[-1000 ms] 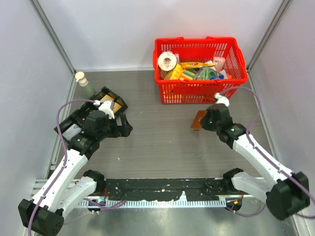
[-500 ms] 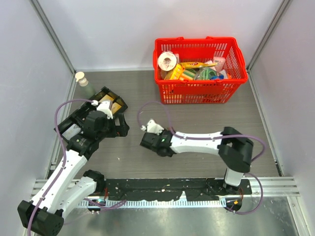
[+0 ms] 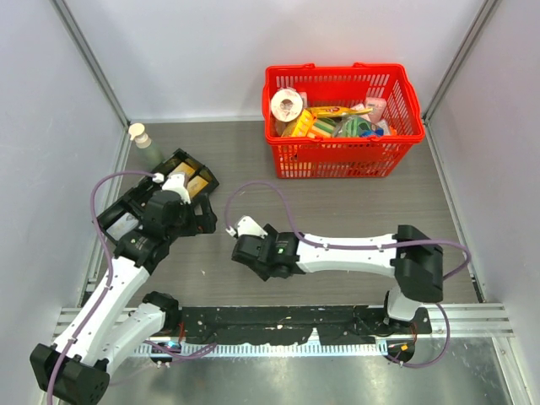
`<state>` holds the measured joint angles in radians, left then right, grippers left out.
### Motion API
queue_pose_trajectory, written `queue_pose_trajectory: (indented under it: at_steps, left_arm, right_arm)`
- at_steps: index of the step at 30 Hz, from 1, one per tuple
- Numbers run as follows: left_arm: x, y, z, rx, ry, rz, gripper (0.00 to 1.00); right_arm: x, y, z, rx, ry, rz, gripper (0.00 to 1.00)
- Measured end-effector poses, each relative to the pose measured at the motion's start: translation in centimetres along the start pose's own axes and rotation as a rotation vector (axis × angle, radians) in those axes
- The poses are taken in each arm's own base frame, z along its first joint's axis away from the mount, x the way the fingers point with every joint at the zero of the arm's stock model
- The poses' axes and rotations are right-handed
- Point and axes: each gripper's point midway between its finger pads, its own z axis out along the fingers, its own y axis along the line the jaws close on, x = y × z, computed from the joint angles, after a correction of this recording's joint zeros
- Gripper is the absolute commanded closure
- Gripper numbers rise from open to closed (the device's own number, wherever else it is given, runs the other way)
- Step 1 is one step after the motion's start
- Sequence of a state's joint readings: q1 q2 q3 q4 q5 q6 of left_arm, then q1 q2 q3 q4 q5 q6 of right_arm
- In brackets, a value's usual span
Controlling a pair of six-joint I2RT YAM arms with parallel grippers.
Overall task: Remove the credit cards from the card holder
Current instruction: Open the card holder at the center of the board.
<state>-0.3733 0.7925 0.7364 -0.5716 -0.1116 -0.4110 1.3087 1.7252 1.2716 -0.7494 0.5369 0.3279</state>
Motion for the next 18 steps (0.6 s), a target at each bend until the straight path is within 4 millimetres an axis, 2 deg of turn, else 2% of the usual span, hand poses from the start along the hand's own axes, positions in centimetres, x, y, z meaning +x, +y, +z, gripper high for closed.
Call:
queue_pose_trajectory:
  at_steps: [4, 6, 8, 12, 18]
  left_arm:
    - [0.7, -0.7, 0.4, 0.027, 0.043, -0.035, 0.00]
    - [1.4, -1.4, 0.7, 0.054, 0.082, -0.065, 0.02]
    - [2.1, -2.2, 1.0, 0.080, 0.124, -0.100, 0.07]
    - [4.0, -4.9, 1.6, 0.153, 0.218, -0.156, 0.14]
    - [7.8, -9.9, 2.7, 0.244, 0.325, -0.181, 0.19]
  right_arm:
    - [0.6, -0.3, -0.7, -0.114, -0.019, 0.132, 0.37]
    - [1.7, -2.0, -0.1, -0.158, -0.009, 0.239, 0.41]
    - [3.2, -4.5, 0.9, -0.186, 0.009, 0.372, 0.42]
    - [6.0, -8.1, 2.7, -0.220, 0.035, 0.586, 0.42]
    - [7.3, -7.2, 4.0, -0.367, 0.038, 0.697, 0.47]
